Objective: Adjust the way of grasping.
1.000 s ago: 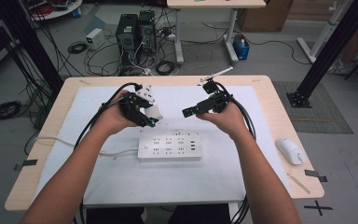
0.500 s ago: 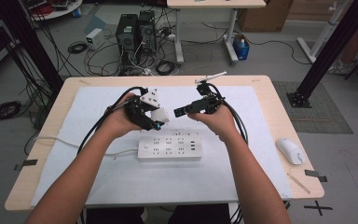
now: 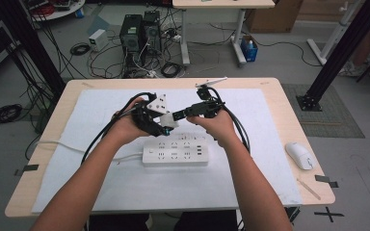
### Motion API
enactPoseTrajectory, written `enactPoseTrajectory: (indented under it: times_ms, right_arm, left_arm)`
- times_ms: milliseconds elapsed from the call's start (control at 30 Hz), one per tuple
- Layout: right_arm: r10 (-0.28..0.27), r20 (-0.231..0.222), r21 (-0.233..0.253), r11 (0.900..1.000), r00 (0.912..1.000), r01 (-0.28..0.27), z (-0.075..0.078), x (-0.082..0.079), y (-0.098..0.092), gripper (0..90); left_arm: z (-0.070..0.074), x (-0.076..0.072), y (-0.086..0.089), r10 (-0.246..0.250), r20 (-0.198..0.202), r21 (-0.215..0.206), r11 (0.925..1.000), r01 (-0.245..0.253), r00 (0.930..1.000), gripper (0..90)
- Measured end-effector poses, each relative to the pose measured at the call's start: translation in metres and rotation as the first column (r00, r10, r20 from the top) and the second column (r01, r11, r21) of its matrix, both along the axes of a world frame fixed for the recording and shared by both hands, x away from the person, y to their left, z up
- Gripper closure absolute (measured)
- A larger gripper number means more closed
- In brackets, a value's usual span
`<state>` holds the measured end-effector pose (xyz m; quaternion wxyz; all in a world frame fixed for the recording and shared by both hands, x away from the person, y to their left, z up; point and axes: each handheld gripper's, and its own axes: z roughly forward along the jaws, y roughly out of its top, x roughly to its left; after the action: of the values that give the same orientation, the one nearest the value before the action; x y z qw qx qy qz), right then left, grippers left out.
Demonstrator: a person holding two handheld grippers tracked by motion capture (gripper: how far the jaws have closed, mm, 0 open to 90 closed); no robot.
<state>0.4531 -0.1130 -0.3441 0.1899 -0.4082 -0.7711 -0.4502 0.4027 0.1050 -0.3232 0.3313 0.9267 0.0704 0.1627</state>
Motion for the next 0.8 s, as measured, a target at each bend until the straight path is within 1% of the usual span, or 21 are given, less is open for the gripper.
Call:
enactPoseTrajectory:
  times_ms: [33,67,100,133,167,233,300,333,367,433,467,500,533,600,667,700,800]
  right_arm:
    - [0.005,-0.003,0.005,1.0,1.0,-0.005,-0.001,0.0,0.001,6.8]
    - [0.011,-0.014,0.016,1.0,0.9998,-0.011,-0.002,0.001,0.001,10.6]
    - [0.018,-0.021,0.038,0.999,0.9996,-0.017,-0.002,0.001,0.002,16.2]
    - [0.028,-0.019,0.059,0.998,0.9994,-0.027,-0.003,0.001,0.002,17.0]
    - [0.026,-0.027,0.068,0.997,0.9993,-0.024,-0.003,0.001,0.003,17.1]
    - [0.028,-0.038,0.062,0.998,0.9989,-0.026,-0.005,0.002,0.004,21.1]
    - [0.03,-0.045,0.057,0.998,0.9986,-0.027,-0.007,0.003,0.004,21.1]
    - [0.028,-0.047,0.058,0.998,0.9985,-0.025,-0.008,0.003,0.004,21.1]
    - [0.033,-0.069,0.083,0.996,0.9971,-0.028,-0.011,0.003,0.005,27.6]
    - [0.034,-0.074,0.1,0.995,0.9967,-0.027,-0.013,0.004,0.006,27.6]
    - [0.034,-0.074,0.1,0.995,0.9967,-0.027,-0.013,0.004,0.006,27.6]
    - [0.037,-0.08,0.099,0.995,0.9961,-0.029,-0.013,0.004,0.007,28.5]
    - [0.052,-0.082,0.107,0.993,0.9952,-0.043,-0.014,0.004,0.009,31.8]
    - [0.056,-0.085,0.111,0.993,0.9948,-0.046,-0.014,0.004,0.009,32.0]
    - [0.055,-0.089,0.118,0.992,0.9946,-0.044,-0.014,0.004,0.009,34.6]
    - [0.055,-0.098,0.126,0.991,0.9936,-0.042,-0.015,0.004,0.009,35.7]
    - [0.056,-0.103,0.129,0.991,0.9931,-0.042,-0.015,0.004,0.009,38.3]
  left_arm:
    - [-0.001,0.0,0.0,0.002,-0.003,-0.004,1.0,-0.002,1.0,42.6]
    - [-0.001,0.0,-0.001,-0.003,-0.006,0.001,1.0,0.003,1.0,42.6]
    - [-0.002,-0.001,-0.001,-0.002,0.0,0.001,1.0,0.002,1.0,42.5]
    - [-0.002,-0.001,-0.002,-0.002,-0.001,-0.001,1.0,0.002,1.0,42.6]
    - [-0.002,-0.001,-0.002,-0.001,-0.004,-0.005,1.0,0.001,1.0,42.6]
    - [-0.002,-0.001,-0.003,-0.008,0.004,0.003,1.0,0.007,1.0,42.6]
    - [-0.002,-0.002,-0.004,-0.006,0.003,0.0,1.0,0.006,1.0,42.6]
    - [-0.002,-0.002,-0.004,-0.005,0.01,-0.004,1.0,0.005,0.9999,42.6]
    - [-0.003,-0.002,-0.005,-0.005,0.009,-0.017,0.9999,0.005,0.9999,42.6]
    - [-0.002,-0.003,-0.006,-0.007,0.014,-0.011,0.9999,0.007,0.9999,42.6]
    - [-0.002,-0.003,-0.006,-0.008,0.013,-0.017,0.9998,0.008,0.9999,42.6]
    - [-0.002,-0.004,-0.007,-0.009,0.017,-0.013,0.9999,0.009,0.9998,42.5]
    - [-0.002,-0.004,-0.008,-0.013,0.023,-0.014,0.9998,0.013,0.9996,42.6]
    - [-0.002,-0.004,-0.009,-0.014,0.027,-0.01,0.9998,0.015,0.9995,42.5]
    - [-0.003,-0.004,-0.009,-0.014,0.03,-0.01,0.9999,0.014,0.9995,42.6]
    - [-0.003,-0.004,-0.009,-0.014,0.032,-0.011,0.9998,0.014,0.9994,42.6]
    - [-0.002,-0.004,-0.009,-0.009,0.041,-0.013,0.9999,0.01,0.9991,42.5]
